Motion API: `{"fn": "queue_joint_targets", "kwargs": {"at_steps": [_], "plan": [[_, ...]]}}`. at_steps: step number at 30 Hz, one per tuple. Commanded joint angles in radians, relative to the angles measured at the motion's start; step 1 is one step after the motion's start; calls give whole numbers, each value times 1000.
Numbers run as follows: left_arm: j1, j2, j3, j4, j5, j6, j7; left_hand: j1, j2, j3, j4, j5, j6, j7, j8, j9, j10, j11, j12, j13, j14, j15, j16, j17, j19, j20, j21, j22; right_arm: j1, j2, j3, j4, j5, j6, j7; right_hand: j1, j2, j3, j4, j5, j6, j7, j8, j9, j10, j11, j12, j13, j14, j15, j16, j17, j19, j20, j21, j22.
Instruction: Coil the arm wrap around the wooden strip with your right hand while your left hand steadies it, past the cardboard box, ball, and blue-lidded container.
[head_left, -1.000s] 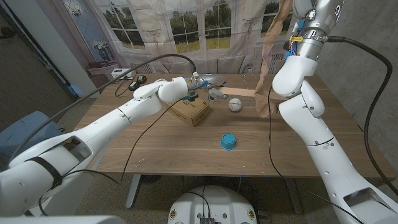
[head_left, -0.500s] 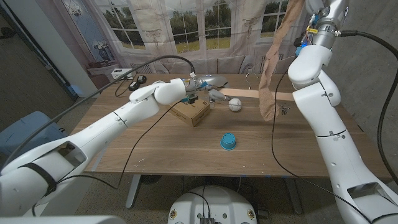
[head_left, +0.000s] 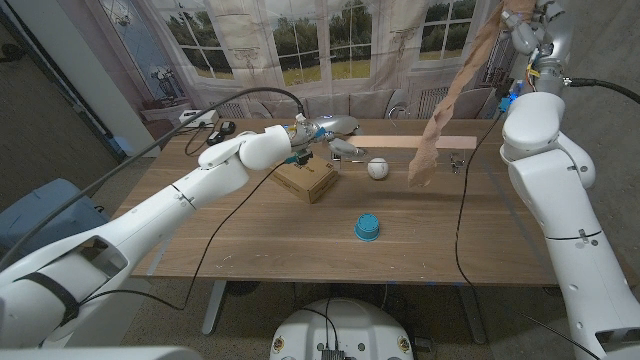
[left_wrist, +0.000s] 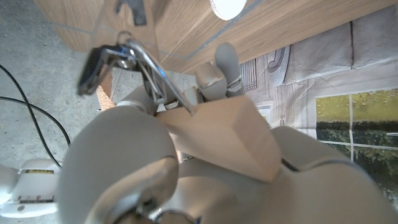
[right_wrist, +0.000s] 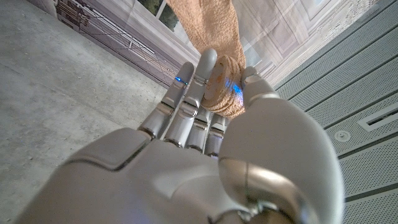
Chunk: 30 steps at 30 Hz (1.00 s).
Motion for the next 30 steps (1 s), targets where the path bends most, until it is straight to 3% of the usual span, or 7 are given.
{"fn": "queue_joint_targets", "kwargs": {"at_steps": [1,18,30], "plan": [[29,16,-52,-21,-63,-11,27,9,-6,-5,-1,11,4,7,9,-5,-6,-19,4,0,7,-2,1,1,8,-50,2,2,-127,-9,96,35,142,71,-49,86,91,3,-5,-3,445,20,131,-1,338,-33,67,0,8,-68,7,6,0,9,8,2],[51,21,-88,-30,-134,-3,46,10,-6,-5,0,17,1,10,17,-8,-5,-18,4,0,7,0,1,1,10,-50,3,5,-234,-14,118,134,252,193,-83,86,94,6,-9,-12,447,26,119,-13,336,-32,69,4,9,-64,7,17,-4,9,23,-3],[37,11,-83,4,-161,-17,47,10,-4,-4,0,24,0,13,20,-17,-7,-16,4,0,10,-1,0,0,10,-50,4,8,-306,-18,86,215,298,299,-79,92,93,10,-17,-15,453,36,117,-14,339,-17,71,7,7,-57,7,25,-8,10,33,-6]]}}
